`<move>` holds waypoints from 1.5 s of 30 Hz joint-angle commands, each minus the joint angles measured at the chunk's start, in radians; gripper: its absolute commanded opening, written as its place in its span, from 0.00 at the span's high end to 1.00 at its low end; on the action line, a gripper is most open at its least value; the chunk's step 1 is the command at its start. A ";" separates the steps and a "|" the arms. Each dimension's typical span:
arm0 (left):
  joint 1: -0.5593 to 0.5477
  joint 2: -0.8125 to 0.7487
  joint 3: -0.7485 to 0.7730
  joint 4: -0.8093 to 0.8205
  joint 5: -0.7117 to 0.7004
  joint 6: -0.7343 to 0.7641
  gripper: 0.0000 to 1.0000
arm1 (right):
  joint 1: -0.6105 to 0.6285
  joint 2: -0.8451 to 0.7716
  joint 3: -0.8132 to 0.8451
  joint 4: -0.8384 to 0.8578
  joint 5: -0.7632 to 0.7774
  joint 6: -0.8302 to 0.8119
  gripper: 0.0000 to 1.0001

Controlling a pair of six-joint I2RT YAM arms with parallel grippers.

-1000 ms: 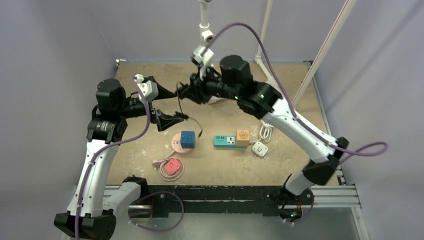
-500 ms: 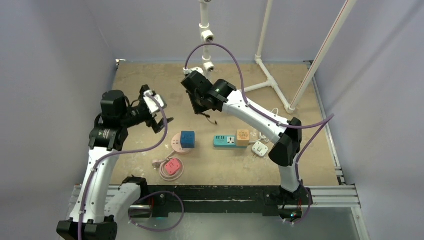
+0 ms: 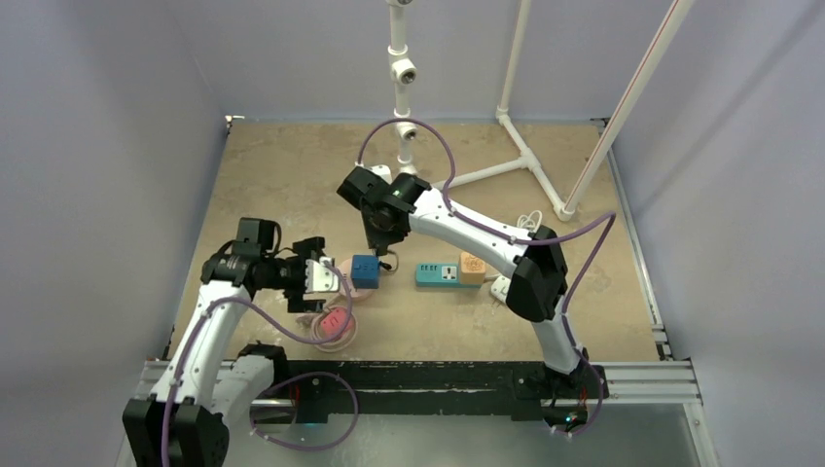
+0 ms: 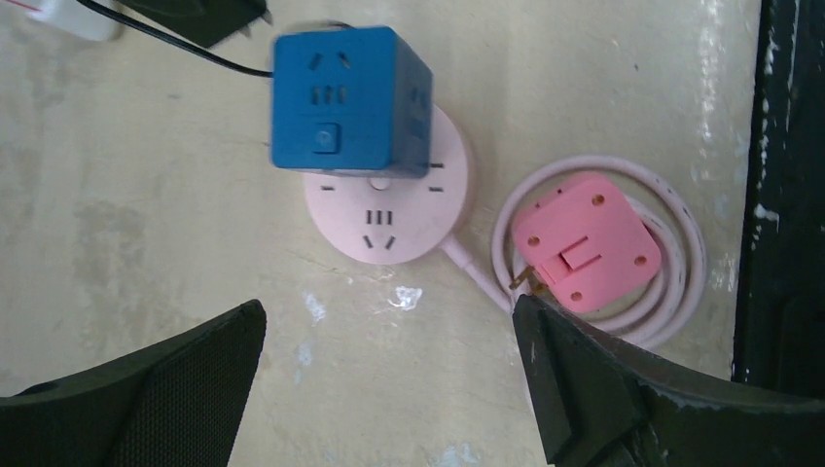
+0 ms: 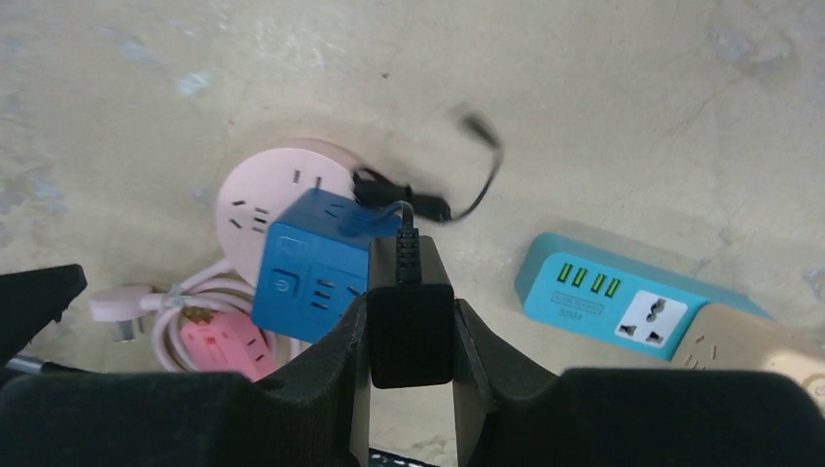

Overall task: Insert the plug
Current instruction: Move the socket to the center of the board.

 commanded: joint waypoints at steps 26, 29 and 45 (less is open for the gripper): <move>-0.093 0.426 -0.144 0.304 -0.044 0.193 1.00 | -0.102 -0.011 0.049 -0.103 0.162 0.006 1.00; -0.117 0.437 -0.133 0.281 -0.042 0.201 1.00 | -0.109 -0.007 0.043 -0.094 0.160 -0.003 1.00; -0.259 0.496 -0.071 0.209 0.088 0.173 0.90 | -0.100 0.024 0.033 -0.039 0.142 0.012 1.00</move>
